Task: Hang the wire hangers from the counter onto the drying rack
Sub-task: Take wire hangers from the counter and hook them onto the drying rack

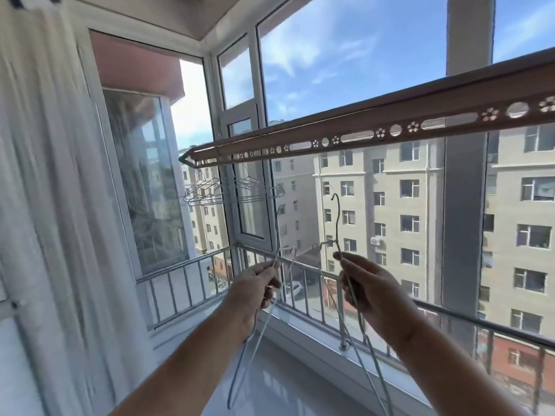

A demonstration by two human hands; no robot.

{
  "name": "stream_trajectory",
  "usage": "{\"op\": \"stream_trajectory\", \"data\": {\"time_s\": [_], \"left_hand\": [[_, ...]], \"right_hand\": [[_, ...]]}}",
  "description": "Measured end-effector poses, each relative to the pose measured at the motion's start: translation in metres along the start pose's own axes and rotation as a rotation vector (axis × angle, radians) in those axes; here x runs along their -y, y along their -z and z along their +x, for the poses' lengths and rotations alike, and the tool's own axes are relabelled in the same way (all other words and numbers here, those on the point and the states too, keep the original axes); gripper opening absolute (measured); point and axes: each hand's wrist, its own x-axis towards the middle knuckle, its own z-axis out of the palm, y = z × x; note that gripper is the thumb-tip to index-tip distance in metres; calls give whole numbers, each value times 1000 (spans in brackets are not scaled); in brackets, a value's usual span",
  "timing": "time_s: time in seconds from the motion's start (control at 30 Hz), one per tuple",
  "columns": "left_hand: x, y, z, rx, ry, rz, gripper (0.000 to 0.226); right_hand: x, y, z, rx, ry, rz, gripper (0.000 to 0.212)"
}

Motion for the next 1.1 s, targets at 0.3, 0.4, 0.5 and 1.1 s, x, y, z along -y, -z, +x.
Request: {"op": "stream_trajectory", "data": {"time_s": [0.3, 0.4, 0.5, 1.1], "left_hand": [[-12, 23, 144, -41, 7, -3, 22], [-17, 30, 184, -27, 4, -40, 23], [-23, 38, 224, 3, -9, -58, 23], [-64, 78, 468, 262, -71, -94, 23]], "right_hand": [[-18, -15, 151, 45, 65, -74, 23], [-15, -19, 192, 47, 107, -133, 23], [-14, -26, 232, 11, 140, -189, 21], [-24, -92, 424, -196, 348, -369, 19]]}}
